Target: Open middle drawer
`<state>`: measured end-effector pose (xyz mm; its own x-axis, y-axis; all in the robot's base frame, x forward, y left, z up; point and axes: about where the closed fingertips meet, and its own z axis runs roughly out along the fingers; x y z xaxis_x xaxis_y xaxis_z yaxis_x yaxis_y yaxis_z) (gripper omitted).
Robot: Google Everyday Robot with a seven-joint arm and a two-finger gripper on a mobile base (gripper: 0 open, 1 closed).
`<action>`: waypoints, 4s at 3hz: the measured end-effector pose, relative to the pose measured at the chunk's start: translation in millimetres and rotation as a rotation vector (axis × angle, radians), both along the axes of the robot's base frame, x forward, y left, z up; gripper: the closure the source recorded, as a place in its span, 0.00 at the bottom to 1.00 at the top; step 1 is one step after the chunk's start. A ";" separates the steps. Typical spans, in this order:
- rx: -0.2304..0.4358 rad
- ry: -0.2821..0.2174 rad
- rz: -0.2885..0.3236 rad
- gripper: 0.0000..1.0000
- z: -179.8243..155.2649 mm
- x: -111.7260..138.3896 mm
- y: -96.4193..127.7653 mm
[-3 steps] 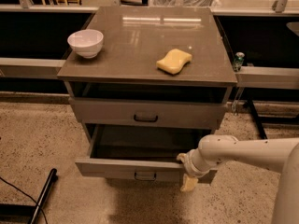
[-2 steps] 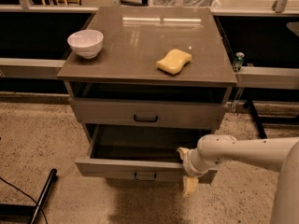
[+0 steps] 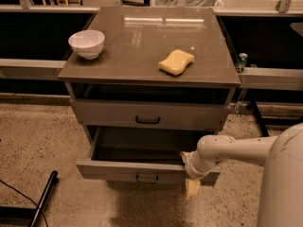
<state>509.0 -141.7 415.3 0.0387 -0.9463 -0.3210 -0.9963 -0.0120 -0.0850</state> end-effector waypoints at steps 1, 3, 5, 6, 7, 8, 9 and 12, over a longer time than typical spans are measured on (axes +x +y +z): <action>-0.029 0.023 -0.005 0.24 -6.0 -0.8 -2.9; -0.044 0.028 0.010 0.72 -1.6 -4.0 -3.0; -0.056 0.056 0.002 0.77 1.1 -3.0 -4.3; -0.056 0.056 0.002 0.58 1.1 -3.0 -4.3; -0.056 0.056 0.002 0.36 1.1 -3.0 -4.3; -0.057 0.054 0.005 0.04 1.0 -4.5 -4.1; -0.066 0.047 0.023 0.00 0.2 -12.8 -2.6; -0.105 0.083 0.088 0.52 -8.9 -47.4 0.7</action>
Offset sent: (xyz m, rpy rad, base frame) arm -0.0071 -0.0043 0.0134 -0.0651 0.0265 0.0270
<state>461.6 -141.0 406.4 0.1006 -0.9688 -0.2264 -0.9946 -0.1040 0.0034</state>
